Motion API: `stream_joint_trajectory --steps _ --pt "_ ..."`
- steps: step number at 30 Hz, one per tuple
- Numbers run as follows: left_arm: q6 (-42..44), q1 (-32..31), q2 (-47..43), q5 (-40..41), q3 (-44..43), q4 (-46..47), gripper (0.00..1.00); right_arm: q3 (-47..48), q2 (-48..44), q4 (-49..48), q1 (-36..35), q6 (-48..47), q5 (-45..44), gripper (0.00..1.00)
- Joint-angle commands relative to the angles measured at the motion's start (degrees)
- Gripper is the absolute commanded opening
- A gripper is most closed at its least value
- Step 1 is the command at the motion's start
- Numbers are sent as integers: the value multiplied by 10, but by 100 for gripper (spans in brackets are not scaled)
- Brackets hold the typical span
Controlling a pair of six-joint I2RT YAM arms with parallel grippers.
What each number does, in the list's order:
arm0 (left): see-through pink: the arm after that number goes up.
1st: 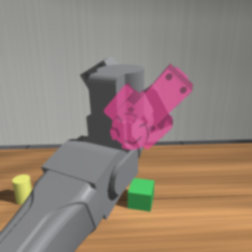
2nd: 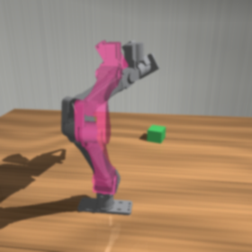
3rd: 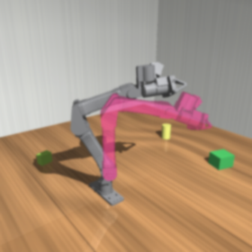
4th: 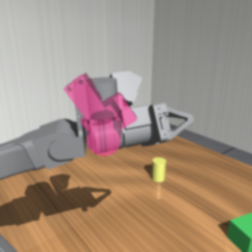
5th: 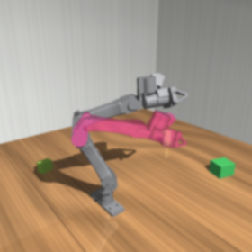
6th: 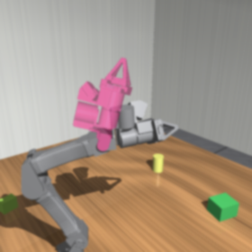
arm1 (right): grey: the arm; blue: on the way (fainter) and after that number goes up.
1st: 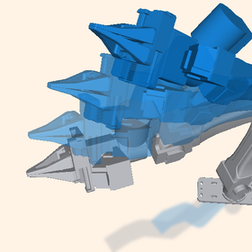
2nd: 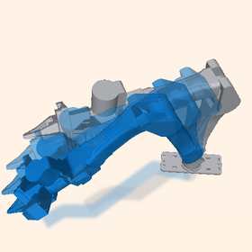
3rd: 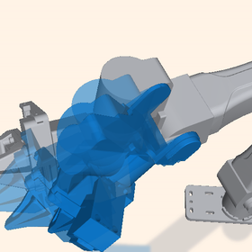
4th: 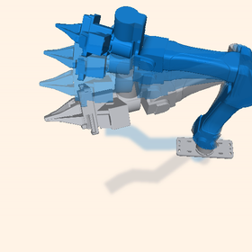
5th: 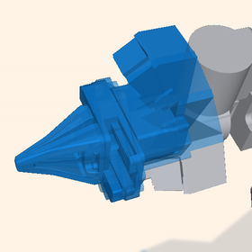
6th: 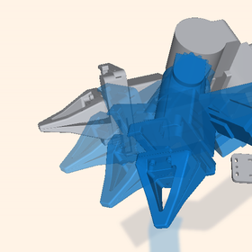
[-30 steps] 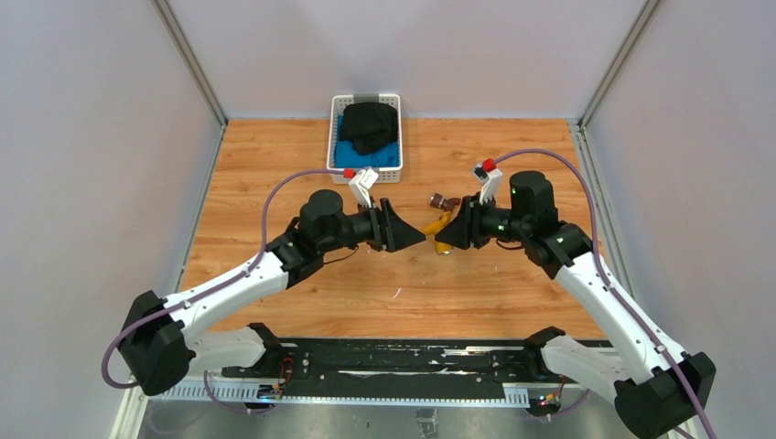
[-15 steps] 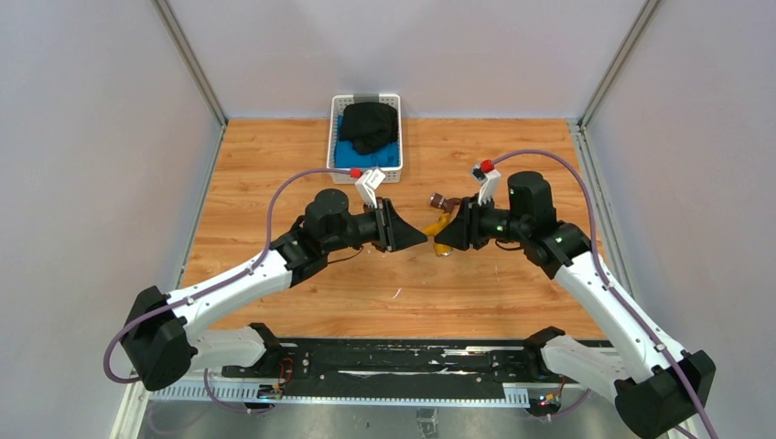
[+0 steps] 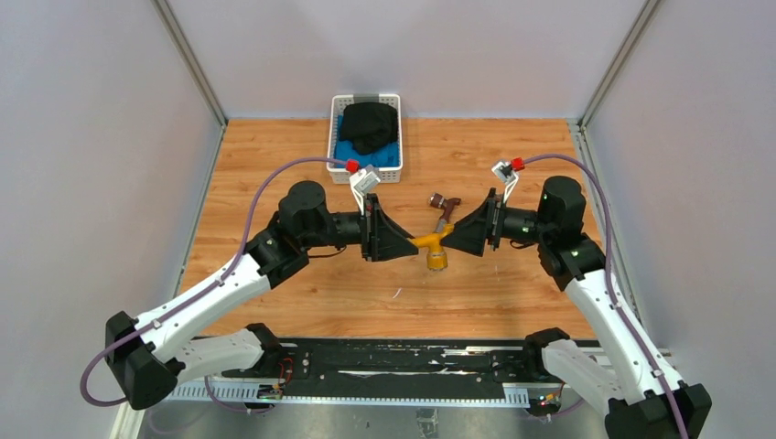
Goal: Install the water faucets
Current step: Pick up the water faucet from the center of the board.
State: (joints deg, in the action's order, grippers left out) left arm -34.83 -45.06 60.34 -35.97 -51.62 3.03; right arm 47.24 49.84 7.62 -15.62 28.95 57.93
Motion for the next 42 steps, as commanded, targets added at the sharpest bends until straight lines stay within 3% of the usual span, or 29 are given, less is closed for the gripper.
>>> stream_joint_trajectory --steps 1,7,11,13,24,29,38,41,42 --pt "37 4 -8 -75 -28 -25 0 -17 3 -137 9 69 136 82" --pt "38 4 3 -79 -38 -23 0 -27 0 -197 -12 113 170 82" --pt "34 4 11 -87 -41 -15 0 -29 14 -200 -58 116 160 62" --pt "33 4 13 -88 -42 -13 0 -29 24 -213 -78 124 156 58" --pt "27 4 0 -69 -34 -4 0 -37 60 -253 -129 145 125 63" --pt "25 4 -1 -72 -32 2 0 -55 71 -309 -138 188 120 33" --pt "23 4 -6 -68 -19 8 0 -59 76 -361 -144 220 117 38" --pt "21 4 -10 -63 -12 15 0 -62 74 -370 -146 226 111 31" --pt "21 4 -11 -63 -11 15 0 -64 74 -374 -146 231 110 18"
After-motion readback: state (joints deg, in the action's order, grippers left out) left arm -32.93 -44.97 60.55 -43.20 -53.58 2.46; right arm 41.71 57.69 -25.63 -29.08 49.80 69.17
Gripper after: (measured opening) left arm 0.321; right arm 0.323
